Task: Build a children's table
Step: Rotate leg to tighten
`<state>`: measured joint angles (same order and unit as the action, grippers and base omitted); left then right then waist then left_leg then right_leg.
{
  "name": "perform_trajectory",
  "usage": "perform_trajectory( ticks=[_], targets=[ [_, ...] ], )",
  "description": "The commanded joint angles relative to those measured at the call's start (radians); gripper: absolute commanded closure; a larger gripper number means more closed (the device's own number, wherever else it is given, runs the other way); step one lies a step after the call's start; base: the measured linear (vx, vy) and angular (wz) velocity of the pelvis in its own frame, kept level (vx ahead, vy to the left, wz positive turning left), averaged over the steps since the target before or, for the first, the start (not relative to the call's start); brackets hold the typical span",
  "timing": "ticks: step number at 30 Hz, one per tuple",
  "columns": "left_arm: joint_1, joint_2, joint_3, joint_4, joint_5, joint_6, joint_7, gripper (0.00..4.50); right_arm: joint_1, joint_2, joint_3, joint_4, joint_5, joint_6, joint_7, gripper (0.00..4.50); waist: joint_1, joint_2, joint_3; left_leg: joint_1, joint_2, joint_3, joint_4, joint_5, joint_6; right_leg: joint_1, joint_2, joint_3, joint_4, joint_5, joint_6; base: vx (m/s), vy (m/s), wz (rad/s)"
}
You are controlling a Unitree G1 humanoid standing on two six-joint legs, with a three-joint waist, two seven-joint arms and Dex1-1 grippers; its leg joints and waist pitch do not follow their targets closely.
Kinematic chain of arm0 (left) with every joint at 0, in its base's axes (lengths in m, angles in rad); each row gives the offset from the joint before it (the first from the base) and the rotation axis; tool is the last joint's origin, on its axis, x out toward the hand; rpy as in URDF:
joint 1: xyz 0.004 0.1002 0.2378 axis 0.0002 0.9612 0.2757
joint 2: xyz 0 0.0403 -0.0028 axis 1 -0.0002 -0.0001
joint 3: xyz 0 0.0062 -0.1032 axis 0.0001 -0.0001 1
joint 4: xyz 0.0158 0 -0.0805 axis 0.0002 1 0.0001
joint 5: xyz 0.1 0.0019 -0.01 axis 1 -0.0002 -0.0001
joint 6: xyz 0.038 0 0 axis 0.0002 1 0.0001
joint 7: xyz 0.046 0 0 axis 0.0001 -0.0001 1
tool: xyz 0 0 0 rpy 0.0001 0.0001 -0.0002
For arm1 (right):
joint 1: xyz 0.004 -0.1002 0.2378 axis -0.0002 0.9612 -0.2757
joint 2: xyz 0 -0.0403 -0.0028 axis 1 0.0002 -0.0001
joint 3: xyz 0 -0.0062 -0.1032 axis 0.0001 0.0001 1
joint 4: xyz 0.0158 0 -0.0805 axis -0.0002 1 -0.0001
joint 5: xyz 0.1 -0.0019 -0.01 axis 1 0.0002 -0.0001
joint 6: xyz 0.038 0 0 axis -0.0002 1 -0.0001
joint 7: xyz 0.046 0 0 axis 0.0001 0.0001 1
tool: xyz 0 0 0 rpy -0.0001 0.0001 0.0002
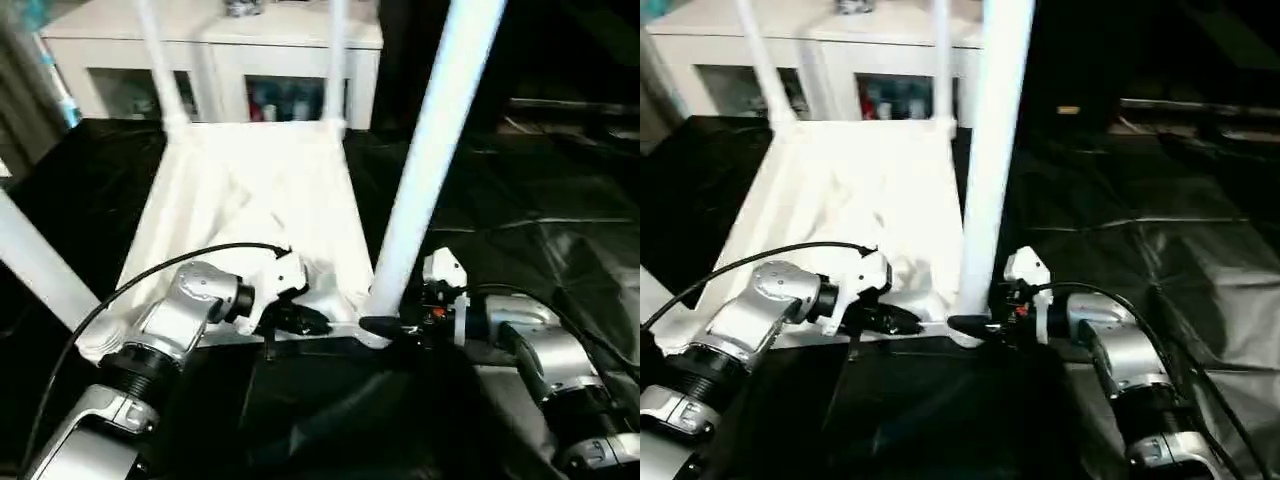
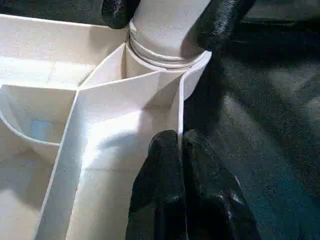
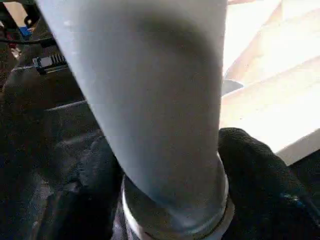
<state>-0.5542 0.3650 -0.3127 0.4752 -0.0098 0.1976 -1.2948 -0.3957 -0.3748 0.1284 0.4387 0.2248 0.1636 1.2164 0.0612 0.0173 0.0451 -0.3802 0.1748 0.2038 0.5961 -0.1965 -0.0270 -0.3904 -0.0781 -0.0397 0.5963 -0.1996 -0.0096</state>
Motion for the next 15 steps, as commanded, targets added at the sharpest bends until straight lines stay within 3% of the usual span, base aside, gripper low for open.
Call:
perform_trajectory(
  ticks=[1,10,13,15],
  targets=[
    [0.006,-0.003,-0.015,-0.027,-0.012,0.001,-0.002,4.5,-0.013,0.002,0.025,0.0,0.009,-0.006,0.041,1.74,0.0,-0.01,-0.061,0.025,0.065,-0.023,-0.069,-0.111,0.08,0.039,-0.07,0.036,-0.047,-0.032,-0.286,0.0,0.0,0.0],
    [0.0,-0.03,-0.005,0.004,0.017,0.018,0.09,4.5,0.016,0.023,0.018,-0.034,0.033,0.062,0.009,2.05,0.003,-0.01,-0.062,0.024,0.066,-0.022,-0.066,-0.09,0.099,0.037,-0.07,0.034,-0.045,-0.024,-0.285,0.0,0.0,0.0],
    [-0.025,-0.086,0.013,0.047,0.041,0.032,0.213,4.5,0.026,0.085,-0.004,0.0,-0.014,0.052,-0.166,2.06,-0.003,-0.015,-0.054,0.026,0.065,-0.025,-0.072,-0.157,0.065,0.033,-0.073,0.036,-0.059,-0.136,-0.266,0.0,0.0,0.0],
    [-0.045,-0.138,0.016,0.077,0.064,0.045,0.31,4.5,0.033,0.16,-0.033,0.034,-0.043,0.049,-0.34,2.07,-0.013,-0.015,-0.048,0.029,0.063,-0.03,-0.08,-0.233,0.016,0.029,-0.076,0.038,-0.073,-0.283,-0.227,0.0,0.0,0.0]
  ],
)
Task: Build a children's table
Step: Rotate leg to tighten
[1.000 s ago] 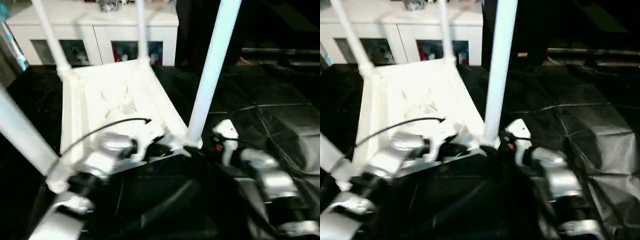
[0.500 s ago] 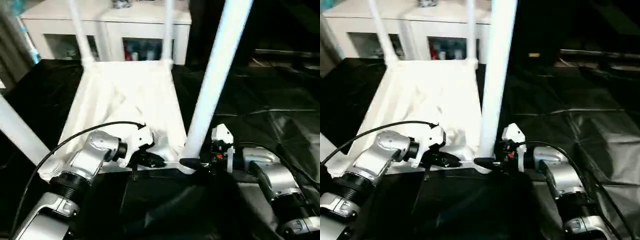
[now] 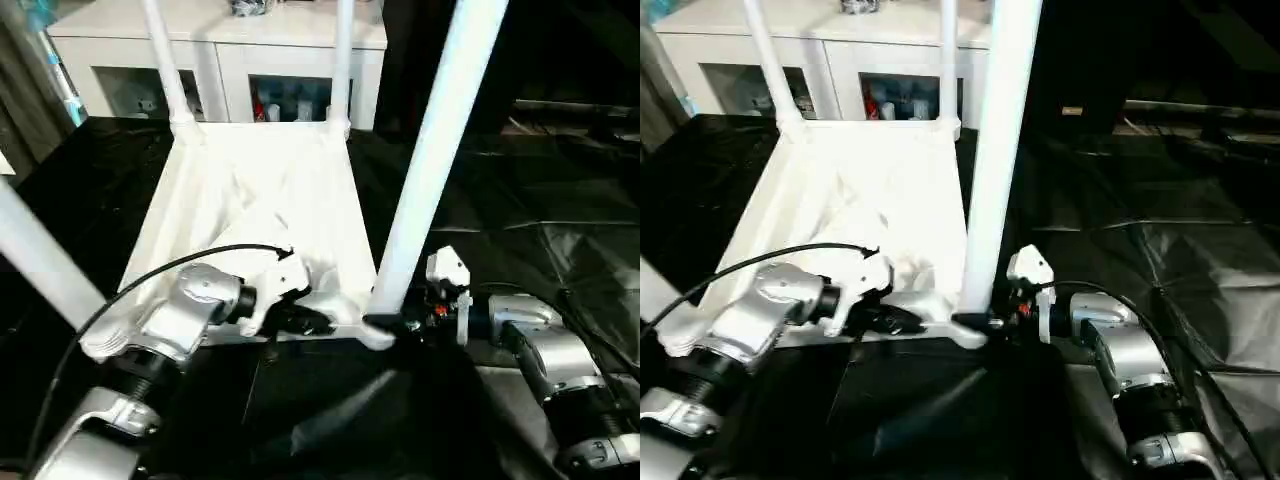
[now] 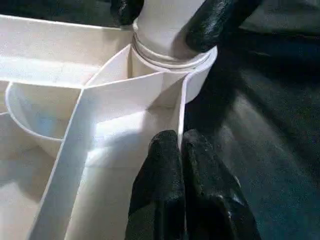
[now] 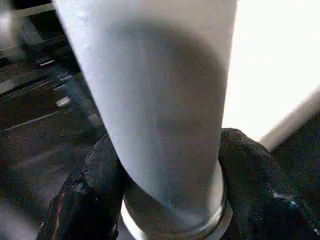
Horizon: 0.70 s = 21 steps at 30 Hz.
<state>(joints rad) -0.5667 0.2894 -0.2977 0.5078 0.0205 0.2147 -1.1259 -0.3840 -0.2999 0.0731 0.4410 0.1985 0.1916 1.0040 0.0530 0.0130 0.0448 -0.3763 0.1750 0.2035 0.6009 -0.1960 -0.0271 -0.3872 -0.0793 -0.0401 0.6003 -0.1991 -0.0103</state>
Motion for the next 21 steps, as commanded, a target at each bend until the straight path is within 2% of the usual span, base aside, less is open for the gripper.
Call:
perform_trajectory(
  ticks=[1,2,3,4,5,6,9,10,12,13,15,16,19,20,21],
  targets=[
    [-0.036,-0.073,0.001,0.049,0.038,0.032,0.16,4.5,0.024,0.101,0.018,0.035,-0.02,0.024,-0.158,2.07,-0.009,-0.008,-0.043,0.025,0.062,-0.031,-0.089,-0.256,0.003,0.023,-0.074,0.04,-0.082,-0.322,-0.214,0.0,0.0,0.0],
    [-0.044,-0.097,0.004,0.058,0.043,0.043,0.198,4.5,0.029,0.13,0.014,0.037,-0.027,0.031,-0.211,2.08,-0.014,-0.008,-0.039,0.027,0.061,-0.032,-0.092,-0.29,-0.011,0.019,-0.073,0.039,-0.088,-0.371,-0.201,0.0,0.0,0.0],
    [-0.053,-0.124,0.006,0.066,0.046,0.054,0.234,4.5,0.033,0.162,0.014,0.042,-0.04,0.033,-0.267,2.09,-0.02,-0.012,-0.04,0.033,0.058,-0.04,-0.093,-0.342,-0.035,0.02,-0.077,0.036,-0.095,-0.462,-0.17,0.0,0.0,0.0],
    [-0.059,-0.152,0.008,0.07,0.05,0.067,0.272,4.5,0.037,0.191,0.019,0.044,-0.059,0.032,-0.32,2.09,-0.026,-0.007,-0.039,0.033,0.059,-0.045,-0.096,-0.366,-0.046,0.018,-0.077,0.036,-0.099,-0.49,-0.152,0.0,0.0,0.0],
    [-0.062,-0.164,0.009,0.072,0.052,0.073,0.289,4.5,0.037,0.203,0.022,0.046,-0.069,0.031,-0.345,2.09,-0.033,-0.011,-0.04,0.031,0.059,-0.047,-0.098,-0.379,-0.048,0.019,-0.077,0.035,-0.103,-0.498,-0.139,0.0,0.0,0.0],
    [-0.066,-0.186,0.01,0.076,0.054,0.081,0.319,4.5,0.035,0.227,0.026,0.052,-0.087,0.03,-0.392,2.09,-0.033,-0.01,-0.041,0.031,0.058,-0.047,-0.098,-0.378,-0.046,0.019,-0.077,0.035,-0.104,-0.497,-0.136,0.0,0.0,0.0],
    [-0.074,-0.228,0.008,0.08,0.06,0.098,0.367,4.5,0.019,0.28,0.028,0.063,-0.086,0.026,-0.438,2.09,-0.034,-0.006,-0.038,0.036,0.055,-0.047,-0.098,-0.409,-0.039,0.009,-0.075,0.037,-0.112,-0.511,-0.127,0.0,0.0,0.0],
    [-0.075,-0.233,0.007,0.082,0.061,0.095,0.367,4.5,0.017,0.289,0.027,0.056,-0.079,0.025,-0.427,1.54,-0.036,-0.007,-0.039,0.034,0.055,-0.047,-0.098,-0.412,-0.035,0.009,-0.075,0.037,-0.113,-0.514,-0.123,0.0,0.0,0.0],
    [-0.074,-0.23,0.006,0.08,0.06,0.083,0.346,4.5,0.021,0.286,0.035,0.024,-0.058,0.036,-0.372,1.4,-0.036,-0.007,-0.039,0.033,0.055,-0.048,-0.099,-0.413,-0.033,0.01,-0.075,0.037,-0.114,-0.508,-0.12,0.0,0.0,0.0],
    [-0.072,-0.224,0.006,0.076,0.058,0.081,0.334,4.5,0.025,0.276,0.041,0.01,-0.05,0.042,-0.344,1.37,-0.037,-0.003,-0.04,0.032,0.056,-0.048,-0.101,-0.413,-0.032,0.01,-0.072,0.037,-0.113,-0.485,-0.122,0.0,0.0,0.0],
    [-0.066,-0.201,0.005,0.067,0.053,0.062,0.293,4.5,0.036,0.238,0.061,-0.021,-0.039,0.044,-0.271,1.04,-0.036,-0.004,-0.043,0.031,0.058,-0.046,-0.102,-0.399,-0.026,0.013,-0.071,0.038,-0.108,-0.421,-0.138,0.0,0.0,0.0],
    [-0.06,-0.183,0.003,0.057,0.046,0.061,0.259,4.5,0.043,0.209,0.071,-0.039,-0.032,0.045,-0.224,1.04,-0.037,-0.009,-0.045,0.031,0.059,-0.044,-0.101,-0.389,-0.021,0.014,-0.07,0.039,-0.106,-0.397,-0.146,0.0,0.0,0.0],
    [-0.046,-0.139,-0.012,0.034,0.04,0.062,0.188,4.5,0.053,0.149,0.083,-0.077,-0.009,0.054,-0.135,0.95,-0.031,-0.006,-0.051,0.021,0.06,-0.038,-0.097,-0.291,0.014,0.028,-0.07,0.041,-0.088,-0.236,-0.191,0.018,-0.002,0.0],
    [-0.038,-0.114,-0.022,0.022,0.039,0.059,0.149,4.5,0.055,0.122,0.083,-0.089,-0.002,0.06,-0.097,0.95,-0.029,-0.005,-0.052,0.022,0.061,-0.037,-0.095,-0.27,0.022,0.028,-0.071,0.04,-0.085,-0.209,-0.2,0.054,-0.006,-0.01],
    [-0.031,-0.095,-0.029,0.012,0.037,0.05,0.116,4.5,0.055,0.104,0.083,-0.095,0.0,0.06,-0.072,0.95,-0.027,-0.008,-0.055,0.019,0.06,-0.034,-0.09,-0.219,0.045,0.033,-0.072,0.04,-0.077,-0.144,-0.225,0.058,-0.015,-0.01]
  ],
)
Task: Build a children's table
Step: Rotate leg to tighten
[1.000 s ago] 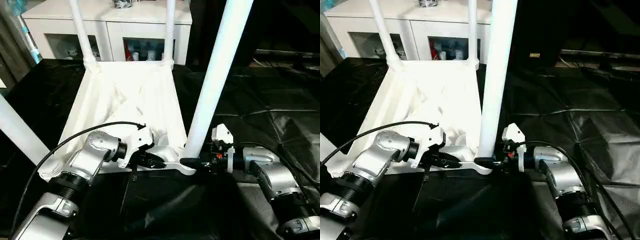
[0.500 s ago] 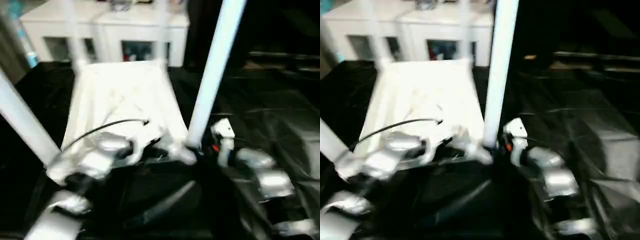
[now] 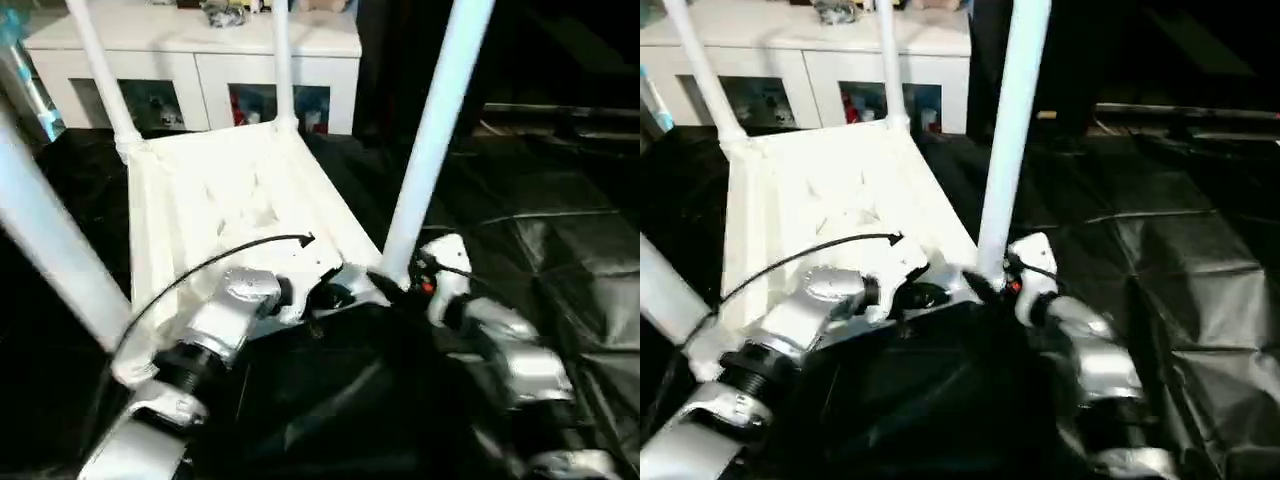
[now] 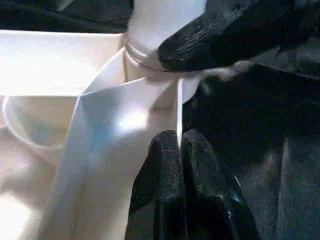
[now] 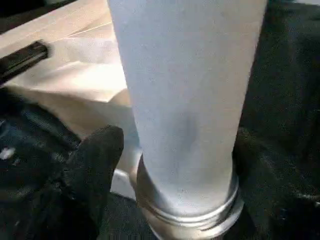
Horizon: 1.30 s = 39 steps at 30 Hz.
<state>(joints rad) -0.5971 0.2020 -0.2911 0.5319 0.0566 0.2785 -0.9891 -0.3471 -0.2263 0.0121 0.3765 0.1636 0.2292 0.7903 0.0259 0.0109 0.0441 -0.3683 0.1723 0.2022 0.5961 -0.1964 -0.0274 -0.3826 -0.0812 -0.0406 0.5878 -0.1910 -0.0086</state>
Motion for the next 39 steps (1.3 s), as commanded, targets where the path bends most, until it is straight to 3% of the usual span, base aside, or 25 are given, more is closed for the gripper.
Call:
perform_trajectory(
  ticks=[1,2,3,4,6,9,14,22,25,27,29,31,33,34,35,36,39],
  targets=[
    [0.009,0.023,-0.041,-0.031,-0.008,-0.017,-0.072,4.5,0.014,-0.003,0.14,-0.041,0.049,0.033,0.198,0.95,0.002,-0.006,-0.056,0.012,0.062,-0.03,-0.081,-0.203,0.051,0.028,-0.07,0.041,-0.063,-0.129,-0.236,0.061,-0.026,0.0],
    [0.009,0.023,-0.041,-0.031,-0.008,-0.017,-0.072,4.5,0.014,-0.003,0.14,-0.041,0.049,0.033,0.198,0.95,0.001,-0.007,-0.057,0.012,0.06,-0.029,-0.079,-0.185,0.06,0.031,-0.07,0.041,-0.06,-0.106,-0.244,0.061,-0.026,0.0],
    [0.026,0.077,-0.047,-0.06,-0.024,-0.033,-0.161,4.5,0.001,-0.062,0.133,-0.047,0.074,0.048,0.301,0.95,0.004,-0.007,-0.061,0.008,0.06,-0.029,-0.074,-0.145,0.084,0.039,-0.071,0.039,-0.052,-0.054,-0.261,0.058,-0.034,0.01],
    [0.031,0.096,-0.047,-0.068,-0.028,-0.035,-0.185,4.5,-0.004,-0.081,0.132,-0.047,0.081,0.056,0.335,0.95,0.005,-0.011,-0.06,0.007,0.06,-0.025,-0.072,-0.121,0.108,0.037,-0.069,0.039,-0.049,-0.013,-0.276,0.0,0.0,0.0],
    [0.042,0.131,-0.05,-0.091,-0.049,-0.049,-0.256,4.5,-0.016,-0.109,0.129,-0.039,0.084,0.06,0.389,0.95,0.013,-0.008,-0.058,0.007,0.063,-0.024,-0.069,-0.101,0.117,0.038,-0.07,0.036,-0.043,0.005,-0.292,0.0,0.0,0.0],
    [0.046,0.153,-0.052,-0.11,-0.065,-0.033,-0.298,4.5,-0.029,-0.128,0.131,-0.029,0.088,0.063,0.419,1.26,0.021,-0.003,-0.057,0.012,0.068,-0.021,-0.07,-0.103,0.103,0.034,-0.066,0.032,-0.04,-0.025,-0.298,0.0,0.0,0.0],
    [0.042,0.181,-0.055,-0.114,-0.072,-0.033,-0.323,4.5,-0.048,-0.14,0.135,-0.015,0.098,0.066,0.45,1.69,0.027,-0.002,-0.055,0.02,0.07,-0.022,-0.076,-0.153,0.051,0.029,-0.065,0.035,-0.045,-0.1,-0.286,0.0,0.0,0.0],
    [0.045,0.191,-0.05,-0.118,-0.071,-0.032,-0.322,4.5,-0.034,-0.129,0.155,-0.025,0.108,0.08,0.482,2.27,0.033,-0.006,-0.056,0.018,0.067,-0.022,-0.074,-0.131,0.049,0.031,-0.068,0.036,-0.042,-0.076,-0.28,0.0,0.0,0.0],
    [0.038,0.162,-0.039,-0.091,-0.051,-0.028,-0.233,4.5,-0.013,-0.101,0.144,-0.018,0.085,0.07,0.389,2.3,0.032,-0.007,-0.056,0.017,0.068,-0.022,-0.073,-0.127,0.053,0.031,-0.069,0.037,-0.042,-0.074,-0.281,0.0,0.0,0.0],
    [0.027,0.133,-0.028,-0.063,-0.035,-0.027,-0.163,4.5,-0.011,-0.069,0.131,0.013,0.049,0.042,0.286,2.32,0.03,-0.009,-0.052,0.017,0.066,-0.024,-0.077,-0.156,0.038,0.03,-0.07,0.038,-0.048,-0.124,-0.272,0.0,0.0,0.0],
    [0.004,0.073,-0.008,-0.017,-0.014,-0.012,-0.038,4.5,-0.017,0.0,0.09,0.079,-0.002,0.009,0.081,2.36,0.019,-0.008,-0.042,0.023,0.063,-0.027,-0.085,-0.257,-0.011,0.02,-0.072,0.04,-0.069,-0.298,-0.234,0.0,0.0,0.0],
    [-0.006,0.045,0.001,0.001,-0.008,-0.003,0.013,4.5,-0.019,0.031,0.068,0.102,-0.008,0.01,0.002,2.42,0.011,-0.01,-0.041,0.029,0.06,-0.036,-0.088,-0.327,-0.042,0.018,-0.074,0.037,-0.08,-0.435,-0.19,-0.052,0.004,-0.03],
    [-0.022,-0.011,0.011,0.031,0.002,0.022,0.107,4.5,-0.004,0.087,0.047,0.1,0.005,0.021,-0.067,2.43,-0.001,-0.01,-0.04,0.023,0.062,-0.04,-0.094,-0.34,-0.044,0.02,-0.072,0.038,-0.084,-0.451,-0.166,-0.026,0.005,-0.02],
    [-0.03,-0.052,0.016,0.043,0.004,0.041,0.16,4.5,0.004,0.125,0.045,0.096,0.001,0.024,-0.119,2.45,-0.002,-0.011,-0.04,0.026,0.061,-0.041,-0.094,-0.356,-0.041,0.016,-0.072,0.038,-0.088,-0.46,-0.159,0.0,0.0,0.0],
    [-0.031,-0.053,0.016,0.044,0.004,0.041,0.161,4.5,0.004,0.126,0.045,0.096,0.001,0.024,-0.12,2.45,-0.002,-0.003,-0.04,0.028,0.061,-0.041,-0.094,-0.362,-0.042,0.013,-0.072,0.039,-0.09,-0.461,-0.158,0.0,0.0,0.0],
    [-0.037,-0.091,0.016,0.052,0.002,0.051,0.202,4.5,0.003,0.16,0.054,0.102,-0.018,0.02,-0.18,2.46,-0.006,-0.009,-0.037,0.031,0.058,-0.041,-0.094,-0.393,-0.044,0.008,-0.068,0.037,-0.097,-0.491,-0.147,0.0,0.0,0.0],
    [-0.044,-0.138,0.008,0.062,0.004,0.041,0.22,4.5,-0.016,0.205,0.072,0.124,-0.041,-0.011,-0.222,2.46,-0.009,-0.008,-0.035,0.034,0.055,-0.044,-0.094,-0.431,-0.044,0.002,-0.07,0.035,-0.107,-0.558,-0.119,0.0,0.0,0.0]
  ],
)
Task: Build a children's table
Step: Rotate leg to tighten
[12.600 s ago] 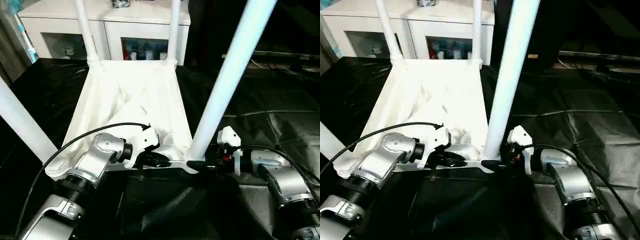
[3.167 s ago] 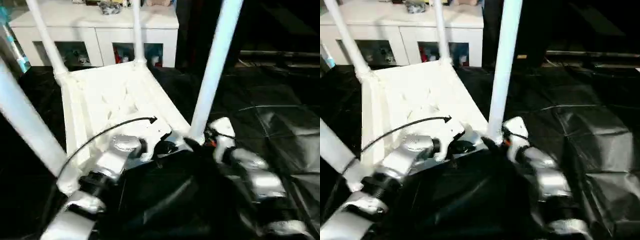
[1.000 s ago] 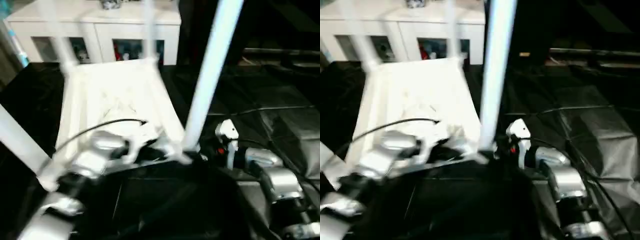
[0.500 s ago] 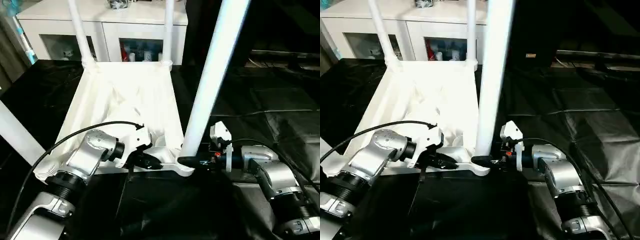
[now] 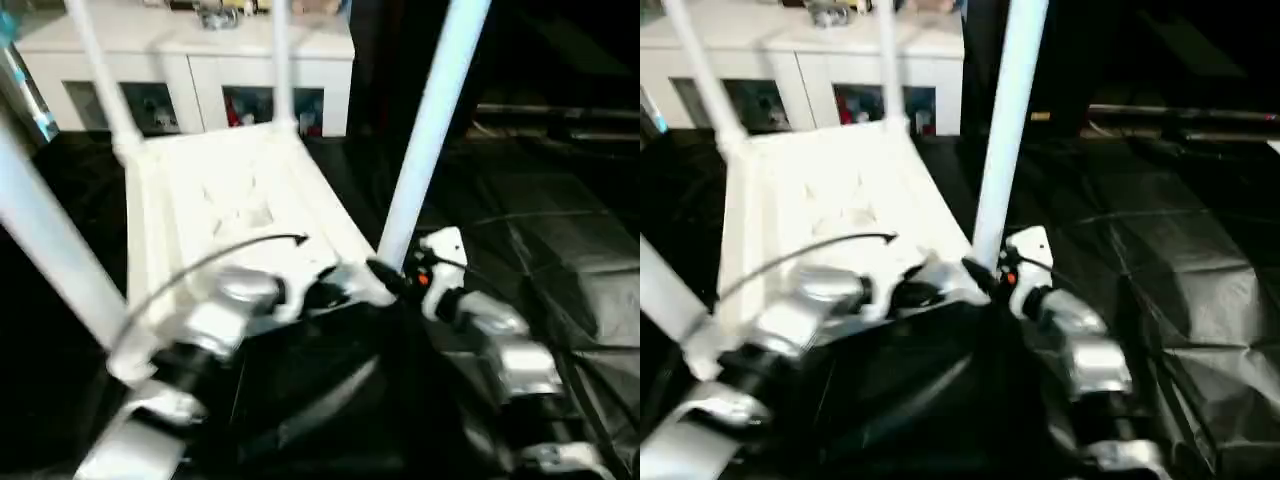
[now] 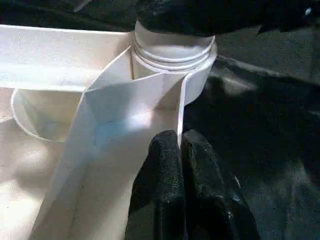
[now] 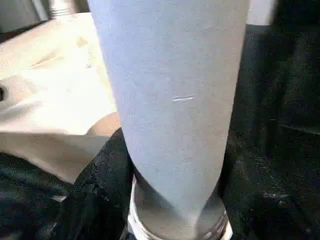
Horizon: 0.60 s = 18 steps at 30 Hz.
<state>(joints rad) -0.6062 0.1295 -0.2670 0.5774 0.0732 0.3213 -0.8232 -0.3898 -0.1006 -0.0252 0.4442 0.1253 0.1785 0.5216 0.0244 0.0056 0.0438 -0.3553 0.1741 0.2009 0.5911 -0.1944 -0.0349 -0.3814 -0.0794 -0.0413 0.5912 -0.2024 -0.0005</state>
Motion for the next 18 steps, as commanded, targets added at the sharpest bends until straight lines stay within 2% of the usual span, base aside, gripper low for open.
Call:
perform_trajectory(
  ticks=[1,2,3,4,6,9,11,12,13,14,15,16,17,18],
  targets=[
    [-0.038,-0.074,-0.019,0.019,-0.012,-0.01,0.045,4.5,0.02,0.09,0.116,0.056,0.006,0.026,0.072,2.46,-0.008,0.002,-0.036,0.018,0.053,-0.048,-0.091,-0.435,-0.031,0.005,-0.074,0.035,-0.112,-0.56,-0.112,0.0,0.0,0.0],
    [-0.038,-0.072,-0.021,0.018,-0.012,-0.013,0.041,4.5,0.02,0.09,0.116,0.052,0.011,0.028,0.079,2.46,-0.01,0.001,-0.037,0.017,0.054,-0.048,-0.092,-0.435,-0.03,0.004,-0.073,0.034,-0.113,-0.553,-0.111,0.0,0.0,0.0],
    [-0.035,-0.062,-0.028,0.01,-0.013,-0.025,0.016,4.5,0.02,0.084,0.118,0.034,0.031,0.04,0.116,1.92,-0.01,0.001,-0.037,0.017,0.054,-0.049,-0.093,-0.434,-0.028,0.005,-0.072,0.034,-0.112,-0.54,-0.113,0.0,0.0,0.0],
    [-0.032,-0.05,-0.033,0.003,-0.015,-0.03,-0.004,4.5,0.022,0.072,0.124,0.02,0.041,0.047,0.149,1.79,-0.009,0.001,-0.039,0.016,0.055,-0.048,-0.095,-0.427,-0.024,0.007,-0.07,0.035,-0.109,-0.504,-0.121,0.0,0.0,0.0],
    [-0.026,-0.029,-0.04,-0.011,-0.018,-0.043,-0.042,4.5,0.023,0.043,0.137,0.002,0.046,0.056,0.203,1.73,-0.009,0.0,-0.046,0.008,0.059,-0.045,-0.097,-0.367,-0.008,0.016,-0.07,0.038,-0.097,-0.371,-0.158,0.0,0.0,0.0],
    [-0.01,0.011,-0.052,-0.039,-0.027,-0.061,-0.118,4.5,0.02,-0.013,0.156,-0.015,0.047,0.057,0.29,1.24,-0.009,0.001,-0.05,0.005,0.06,-0.037,-0.092,-0.305,0.013,0.022,-0.068,0.04,-0.084,-0.244,-0.206,0.0,0.0,0.0],
    [0.006,0.055,-0.063,-0.068,-0.035,-0.069,-0.196,4.5,0.013,-0.072,0.163,-0.03,0.063,0.064,0.389,1.24,-0.006,-0.001,-0.055,0.0,0.059,-0.036,-0.086,-0.247,0.043,0.033,-0.07,0.037,-0.075,-0.18,-0.233,0.0,0.0,0.0],
    [0.01,0.066,-0.066,-0.075,-0.037,-0.073,-0.216,4.5,0.011,-0.086,0.163,-0.033,0.068,0.067,0.414,1.24,-0.006,-0.002,-0.057,-0.002,0.059,-0.033,-0.083,-0.225,0.053,0.035,-0.07,0.038,-0.072,-0.15,-0.24,0.057,-0.014,0.02],
    [0.025,0.097,-0.072,-0.104,-0.053,-0.083,-0.281,4.5,0.011,-0.131,0.169,-0.052,0.082,0.077,0.488,1.24,-0.004,0.0,-0.058,0.003,0.06,-0.028,-0.078,-0.193,0.074,0.03,-0.07,0.039,-0.068,-0.092,-0.262,0.057,-0.024,0.03],
    [0.033,0.112,-0.074,-0.119,-0.062,-0.085,-0.311,4.5,0.011,-0.155,0.173,-0.063,0.089,0.085,0.527,1.24,-0.002,0.0,-0.062,-0.001,0.059,-0.029,-0.073,-0.147,0.092,0.039,-0.07,0.037,-0.058,-0.034,-0.279,0.057,-0.024,0.03],
    [0.045,0.132,-0.074,-0.142,-0.078,-0.085,-0.355,4.5,0.01,-0.189,0.176,-0.072,0.096,0.094,0.579,1.24,0.001,-0.002,-0.065,0.0,0.061,-0.026,-0.069,-0.102,0.114,0.038,-0.07,0.037,-0.051,0.03,-0.295,0.05,-0.029,0.01],
    [0.045,0.132,-0.074,-0.142,-0.078,-0.085,-0.355,4.5,0.01,-0.189,0.176,-0.072,0.096,0.094,0.579,1.24,0.001,-0.002,-0.065,0.0,0.061,-0.026,-0.069,-0.102,0.114,0.038,-0.07,0.037,-0.051,0.03,-0.295,0.0,0.0,0.0],
    [0.058,0.156,-0.078,-0.171,-0.097,-0.074,-0.408,4.5,0.005,-0.224,0.175,-0.072,0.097,0.094,0.631,1.24,0.012,0.002,-0.066,0.002,0.061,-0.022,-0.064,-0.061,0.136,0.037,-0.067,0.034,-0.044,0.084,-0.313,0.0,0.0,0.0],
    [0.062,0.167,-0.081,-0.183,-0.104,-0.067,-0.43,4.5,0.003,-0.236,0.174,-0.069,0.096,0.09,0.65,1.24,0.021,0.002,-0.067,-0.001,0.064,-0.021,-0.061,-0.037,0.144,0.038,-0.065,0.032,-0.038,0.11,-0.319,0.0,0.0,0.0]
  ],
)
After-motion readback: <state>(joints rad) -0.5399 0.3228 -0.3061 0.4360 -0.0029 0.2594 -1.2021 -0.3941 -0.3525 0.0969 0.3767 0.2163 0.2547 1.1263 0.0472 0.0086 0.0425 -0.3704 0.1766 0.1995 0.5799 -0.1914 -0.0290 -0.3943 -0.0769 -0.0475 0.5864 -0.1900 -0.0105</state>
